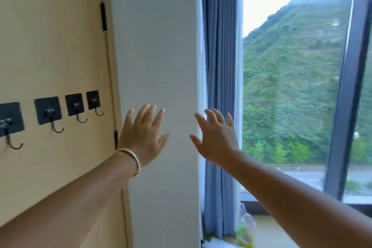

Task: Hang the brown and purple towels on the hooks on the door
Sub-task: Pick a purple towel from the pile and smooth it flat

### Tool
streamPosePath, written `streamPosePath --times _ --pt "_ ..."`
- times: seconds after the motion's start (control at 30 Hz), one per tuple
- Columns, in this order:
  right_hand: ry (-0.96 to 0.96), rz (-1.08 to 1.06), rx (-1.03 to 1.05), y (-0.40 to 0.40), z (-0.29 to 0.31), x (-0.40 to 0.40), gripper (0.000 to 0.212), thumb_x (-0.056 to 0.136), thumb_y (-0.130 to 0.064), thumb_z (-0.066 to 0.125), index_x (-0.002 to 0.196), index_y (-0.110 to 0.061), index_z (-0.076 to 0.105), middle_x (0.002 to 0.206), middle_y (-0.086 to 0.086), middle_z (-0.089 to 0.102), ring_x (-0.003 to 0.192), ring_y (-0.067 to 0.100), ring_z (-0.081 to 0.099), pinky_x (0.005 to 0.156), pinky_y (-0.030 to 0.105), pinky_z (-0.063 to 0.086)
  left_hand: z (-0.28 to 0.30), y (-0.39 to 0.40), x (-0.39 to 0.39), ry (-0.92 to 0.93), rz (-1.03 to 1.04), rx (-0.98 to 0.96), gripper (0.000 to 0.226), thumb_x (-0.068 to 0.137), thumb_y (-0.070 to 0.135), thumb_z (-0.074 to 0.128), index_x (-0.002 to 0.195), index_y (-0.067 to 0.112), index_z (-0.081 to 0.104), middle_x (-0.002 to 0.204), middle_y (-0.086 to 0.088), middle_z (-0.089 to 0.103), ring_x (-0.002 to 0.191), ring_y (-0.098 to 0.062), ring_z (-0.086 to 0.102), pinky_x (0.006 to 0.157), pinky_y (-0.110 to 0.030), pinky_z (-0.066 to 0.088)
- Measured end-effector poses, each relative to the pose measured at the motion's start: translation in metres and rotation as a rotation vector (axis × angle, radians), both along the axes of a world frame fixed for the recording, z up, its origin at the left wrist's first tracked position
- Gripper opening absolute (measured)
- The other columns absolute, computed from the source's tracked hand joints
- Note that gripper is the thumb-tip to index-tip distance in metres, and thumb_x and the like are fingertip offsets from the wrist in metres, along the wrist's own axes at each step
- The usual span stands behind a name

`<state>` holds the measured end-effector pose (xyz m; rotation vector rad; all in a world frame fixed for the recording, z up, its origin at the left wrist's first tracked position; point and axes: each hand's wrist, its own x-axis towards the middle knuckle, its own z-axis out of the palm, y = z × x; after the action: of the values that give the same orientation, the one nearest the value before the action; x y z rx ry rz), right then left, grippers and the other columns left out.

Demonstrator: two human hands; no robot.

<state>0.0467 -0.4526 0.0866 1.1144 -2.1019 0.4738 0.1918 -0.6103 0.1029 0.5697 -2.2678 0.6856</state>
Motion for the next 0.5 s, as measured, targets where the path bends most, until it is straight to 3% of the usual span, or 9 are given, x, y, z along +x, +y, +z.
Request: streamPosePath --times 0.4,0.5 --pt "0.003 -0.532 0.009 0.252 -0.017 -0.049 0.063 0.090 -0.059 0.043 0.144 -0.027 0.034 0.152 0.006 0.033 0.143 0.027 0.023 0.114 0.056 0.012 -0.022 0.203 -0.154 -0.049 -0.545 0.052 0.069 0.091 0.059 0.038 0.147 0.019 0.034 0.148 -0.008 0.039 0.142 -0.028 0.027 0.114 -0.056 0.018" --pt "-0.007 -0.635 -0.005 0.317 -0.020 -0.062 0.063 0.089 -0.058 0.046 0.143 -0.026 0.037 0.149 0.006 0.036 0.141 0.027 0.025 0.113 0.058 0.014 -0.026 0.269 -0.184 -0.064 -0.647 0.011 0.069 0.092 0.061 0.031 0.149 0.022 0.028 0.151 -0.006 0.034 0.143 -0.027 0.023 0.115 -0.055 0.013"
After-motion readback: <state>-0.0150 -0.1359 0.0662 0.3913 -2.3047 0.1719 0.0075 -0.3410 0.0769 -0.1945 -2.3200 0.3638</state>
